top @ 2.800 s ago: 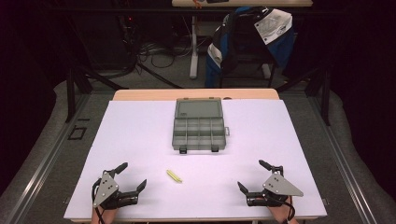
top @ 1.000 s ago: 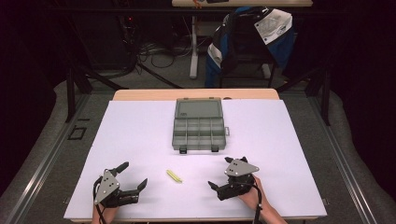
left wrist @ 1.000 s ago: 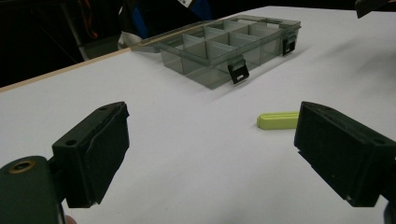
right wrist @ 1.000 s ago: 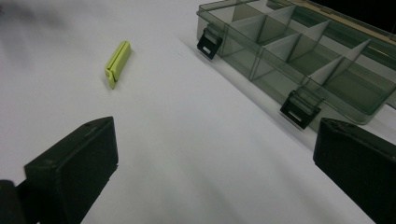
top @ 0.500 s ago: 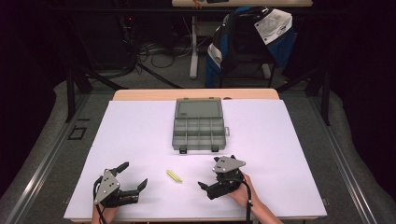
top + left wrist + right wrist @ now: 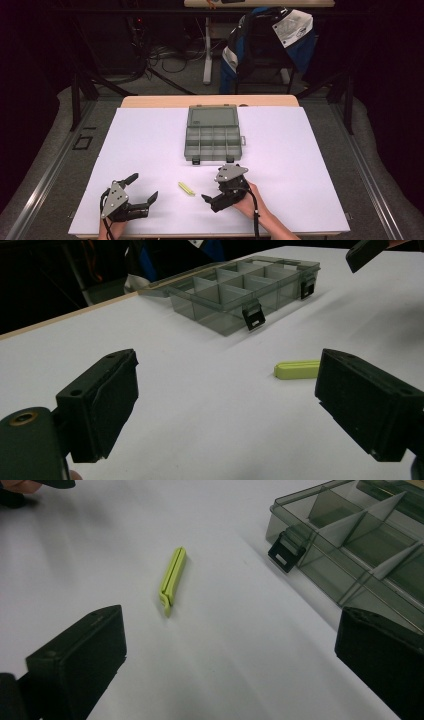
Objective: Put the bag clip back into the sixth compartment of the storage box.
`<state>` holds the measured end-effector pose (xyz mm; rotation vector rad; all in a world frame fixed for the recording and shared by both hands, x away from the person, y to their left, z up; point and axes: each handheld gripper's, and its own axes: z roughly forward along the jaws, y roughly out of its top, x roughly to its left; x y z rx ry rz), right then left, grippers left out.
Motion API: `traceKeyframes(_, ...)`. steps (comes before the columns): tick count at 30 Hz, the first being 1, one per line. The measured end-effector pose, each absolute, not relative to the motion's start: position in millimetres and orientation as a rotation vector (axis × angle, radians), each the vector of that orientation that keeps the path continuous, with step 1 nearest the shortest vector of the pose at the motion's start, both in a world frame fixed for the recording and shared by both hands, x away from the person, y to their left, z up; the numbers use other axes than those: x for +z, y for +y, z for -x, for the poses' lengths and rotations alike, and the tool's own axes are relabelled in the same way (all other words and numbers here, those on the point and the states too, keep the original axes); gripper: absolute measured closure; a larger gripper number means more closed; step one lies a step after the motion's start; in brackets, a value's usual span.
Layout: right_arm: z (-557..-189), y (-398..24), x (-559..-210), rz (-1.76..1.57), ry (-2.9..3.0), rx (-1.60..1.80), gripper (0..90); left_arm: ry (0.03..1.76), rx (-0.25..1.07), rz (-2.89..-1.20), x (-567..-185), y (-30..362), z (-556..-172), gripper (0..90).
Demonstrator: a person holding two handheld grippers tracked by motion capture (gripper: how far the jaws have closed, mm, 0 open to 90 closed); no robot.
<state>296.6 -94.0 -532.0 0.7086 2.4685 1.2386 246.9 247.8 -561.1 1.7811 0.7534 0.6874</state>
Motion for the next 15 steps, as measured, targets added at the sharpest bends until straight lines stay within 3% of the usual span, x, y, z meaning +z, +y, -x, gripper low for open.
traceKeyframes(15, -307, -64, -531, -0.697, 2.541, 1.189, 0.0, 0.752, 0.688, -1.782, -561, 248, -247, 10.3)
